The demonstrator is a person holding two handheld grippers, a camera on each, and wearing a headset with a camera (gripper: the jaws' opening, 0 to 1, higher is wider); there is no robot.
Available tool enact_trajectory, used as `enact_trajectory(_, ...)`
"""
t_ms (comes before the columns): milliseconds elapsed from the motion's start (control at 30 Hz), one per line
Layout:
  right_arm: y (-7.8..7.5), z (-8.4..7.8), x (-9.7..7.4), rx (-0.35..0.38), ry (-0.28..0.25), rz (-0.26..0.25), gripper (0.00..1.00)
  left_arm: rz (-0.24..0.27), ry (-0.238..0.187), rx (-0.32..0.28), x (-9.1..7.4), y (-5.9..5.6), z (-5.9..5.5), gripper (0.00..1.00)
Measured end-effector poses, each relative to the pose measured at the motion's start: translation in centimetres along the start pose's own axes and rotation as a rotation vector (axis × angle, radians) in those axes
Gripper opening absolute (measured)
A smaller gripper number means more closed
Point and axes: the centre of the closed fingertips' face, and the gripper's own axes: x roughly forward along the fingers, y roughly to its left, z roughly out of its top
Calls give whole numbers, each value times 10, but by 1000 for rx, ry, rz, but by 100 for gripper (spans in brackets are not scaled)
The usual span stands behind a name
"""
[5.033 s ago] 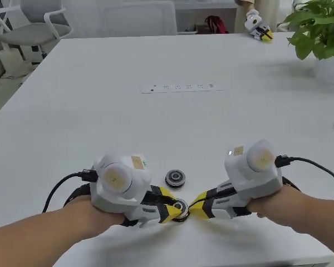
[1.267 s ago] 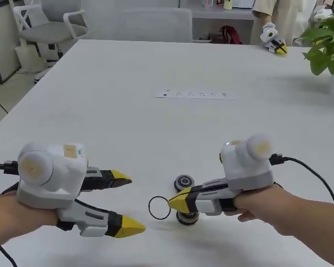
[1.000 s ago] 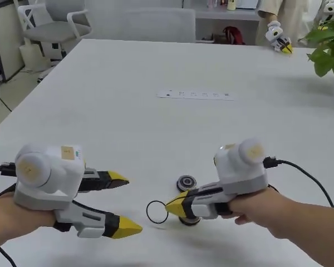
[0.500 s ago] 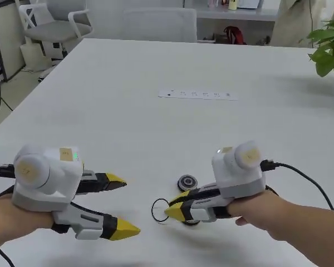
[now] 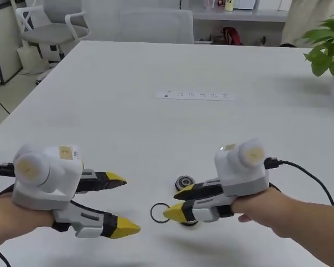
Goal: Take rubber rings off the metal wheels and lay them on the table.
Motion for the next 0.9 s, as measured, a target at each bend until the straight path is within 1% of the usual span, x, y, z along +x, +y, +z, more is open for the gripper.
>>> enact_trajectory(167, 1, 0, -9, -17, -3, 2, 34, -7, -5, 6, 6, 1, 6, 63)
enact_trajectory(333, 0, -4, -19, -24, -8, -3, 36, -25, -4, 14, 12, -2, 11, 63)
enact_trajectory(667, -12, -17, -38, -20, -2, -38, 38, -47, 1, 29, 23, -4, 18, 63)
enact_trajectory(800, -17, -23, -43, -26, 7, -50, 38, -57, 5, 32, 29, -4, 18, 63)
enact_trajectory(900, -20, -27, -45, -28, 11, -57, 38, -69, 10, 39, 35, -7, 20, 62)
